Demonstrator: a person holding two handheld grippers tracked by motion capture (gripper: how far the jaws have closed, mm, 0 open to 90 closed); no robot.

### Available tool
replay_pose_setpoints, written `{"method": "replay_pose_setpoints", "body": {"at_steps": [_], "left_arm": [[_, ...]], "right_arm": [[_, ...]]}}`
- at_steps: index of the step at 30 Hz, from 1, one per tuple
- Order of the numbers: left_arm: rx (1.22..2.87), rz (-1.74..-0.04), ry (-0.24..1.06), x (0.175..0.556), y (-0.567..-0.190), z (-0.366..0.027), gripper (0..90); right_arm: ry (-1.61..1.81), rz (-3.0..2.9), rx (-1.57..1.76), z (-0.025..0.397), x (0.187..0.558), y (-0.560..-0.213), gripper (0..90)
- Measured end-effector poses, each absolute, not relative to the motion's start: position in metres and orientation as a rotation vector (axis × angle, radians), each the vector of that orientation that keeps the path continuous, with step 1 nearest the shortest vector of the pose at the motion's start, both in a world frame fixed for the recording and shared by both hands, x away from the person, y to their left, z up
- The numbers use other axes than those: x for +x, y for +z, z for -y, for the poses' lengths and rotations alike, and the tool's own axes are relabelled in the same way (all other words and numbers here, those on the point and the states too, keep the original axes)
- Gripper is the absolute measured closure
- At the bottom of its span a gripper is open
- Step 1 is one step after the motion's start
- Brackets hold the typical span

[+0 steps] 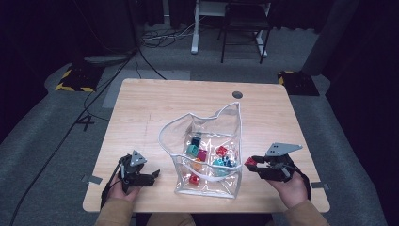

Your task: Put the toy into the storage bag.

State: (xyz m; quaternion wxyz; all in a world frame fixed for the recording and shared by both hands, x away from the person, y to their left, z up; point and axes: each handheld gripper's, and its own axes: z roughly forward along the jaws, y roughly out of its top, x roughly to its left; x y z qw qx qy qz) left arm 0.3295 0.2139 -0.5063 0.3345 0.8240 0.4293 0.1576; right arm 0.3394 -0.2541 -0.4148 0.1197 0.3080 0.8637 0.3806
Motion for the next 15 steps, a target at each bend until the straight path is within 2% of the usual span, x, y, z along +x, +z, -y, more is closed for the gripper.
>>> {"method": "replay_pose_setpoints", "body": {"at_steps": [15], "left_arm": [[2.15,-1.12,0.411,0.33,-0.506,-0.214,15.4]], "right_arm": [[1.215,-2.448,0.89,0.265,0.337,-0.383,58.8]]}}
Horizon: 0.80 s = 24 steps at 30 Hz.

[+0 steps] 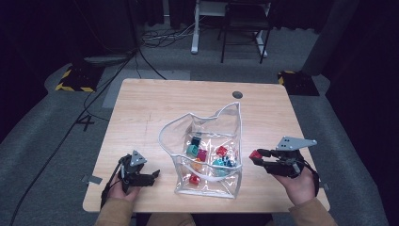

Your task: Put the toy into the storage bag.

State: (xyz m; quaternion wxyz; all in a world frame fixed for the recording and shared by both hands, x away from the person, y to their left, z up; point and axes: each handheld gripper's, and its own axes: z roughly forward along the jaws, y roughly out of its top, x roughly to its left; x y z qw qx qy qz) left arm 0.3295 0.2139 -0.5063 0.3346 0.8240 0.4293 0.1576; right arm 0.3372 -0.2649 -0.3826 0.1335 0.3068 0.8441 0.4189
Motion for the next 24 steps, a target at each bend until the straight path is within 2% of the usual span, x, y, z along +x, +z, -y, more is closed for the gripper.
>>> {"method": "replay_pose_setpoints", "body": {"at_steps": [24], "left_arm": [[2.151,-1.124,0.416,0.33,-0.506,-0.214,15.5]], "right_arm": [[1.349,-2.346,0.797,0.261,0.337,-0.327,58.8]]}}
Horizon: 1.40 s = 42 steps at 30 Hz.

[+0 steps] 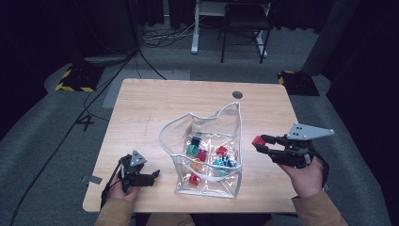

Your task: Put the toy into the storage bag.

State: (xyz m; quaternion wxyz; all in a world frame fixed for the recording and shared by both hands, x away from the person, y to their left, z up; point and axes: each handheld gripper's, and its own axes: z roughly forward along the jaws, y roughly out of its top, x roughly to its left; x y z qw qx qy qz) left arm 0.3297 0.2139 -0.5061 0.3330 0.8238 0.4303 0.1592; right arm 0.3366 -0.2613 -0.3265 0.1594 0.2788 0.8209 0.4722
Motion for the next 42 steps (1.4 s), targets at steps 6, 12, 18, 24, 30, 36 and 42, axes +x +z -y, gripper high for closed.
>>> {"method": "replay_pose_setpoints", "body": {"at_steps": [6,12,18,24,30,36,42], "left_arm": [[2.142,-1.135,0.421,0.33,-0.506,-0.213,15.4],[2.144,-1.135,0.421,0.33,-0.506,-0.213,15.4],[2.144,-1.137,0.42,0.33,-0.506,-0.213,15.4],[2.145,-1.135,0.42,0.33,-0.506,-0.213,15.4],[2.143,-1.137,0.419,0.33,-0.506,-0.213,15.4],[2.145,-1.135,0.42,0.33,-0.506,-0.213,15.4],[2.142,-1.136,0.421,0.33,-0.506,-0.213,15.4]], "right_arm": [[1.361,-2.354,0.746,0.25,0.34,-0.312,58.8],[1.38,-2.369,0.694,0.235,0.345,-0.295,58.8],[1.379,-2.383,0.647,0.217,0.351,-0.283,58.8],[1.389,-2.418,0.621,0.198,0.361,-0.279,58.8],[1.382,-2.458,0.602,0.178,0.372,-0.278,58.7],[1.364,-2.512,0.582,0.156,0.382,-0.28,58.8],[1.297,-2.587,0.586,0.139,0.394,-0.289,58.7]]}}
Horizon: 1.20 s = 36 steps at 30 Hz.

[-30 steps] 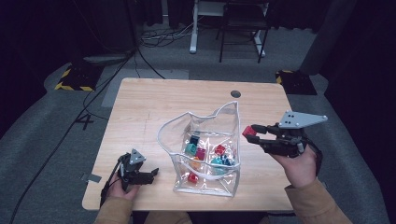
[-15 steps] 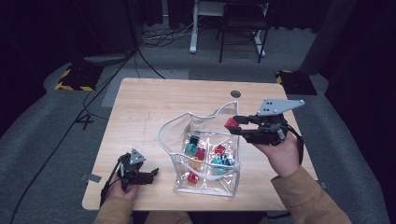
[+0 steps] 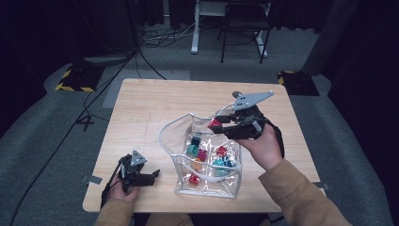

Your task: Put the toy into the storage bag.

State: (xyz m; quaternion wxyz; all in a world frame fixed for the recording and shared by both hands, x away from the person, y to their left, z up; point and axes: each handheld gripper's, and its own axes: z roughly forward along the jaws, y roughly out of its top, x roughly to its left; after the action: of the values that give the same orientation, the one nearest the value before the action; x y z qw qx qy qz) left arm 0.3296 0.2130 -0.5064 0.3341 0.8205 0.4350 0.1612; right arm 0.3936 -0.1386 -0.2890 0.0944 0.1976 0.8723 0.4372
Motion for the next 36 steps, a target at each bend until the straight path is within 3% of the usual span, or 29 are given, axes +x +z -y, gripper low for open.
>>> {"method": "replay_pose_setpoints", "body": {"at_steps": [19,25,36], "left_arm": [[2.144,-1.133,0.42,0.33,-0.506,-0.213,15.4],[2.145,-1.133,0.42,0.329,-0.506,-0.213,15.4],[2.146,-1.131,0.42,0.329,-0.506,-0.213,15.4]], "right_arm": [[1.076,-2.761,0.568,0.111,0.402,-0.319,58.3],[1.139,-2.743,0.535,0.11,0.399,-0.319,43.3],[1.225,-2.678,0.554,0.124,0.395,-0.308,43.7]]}}
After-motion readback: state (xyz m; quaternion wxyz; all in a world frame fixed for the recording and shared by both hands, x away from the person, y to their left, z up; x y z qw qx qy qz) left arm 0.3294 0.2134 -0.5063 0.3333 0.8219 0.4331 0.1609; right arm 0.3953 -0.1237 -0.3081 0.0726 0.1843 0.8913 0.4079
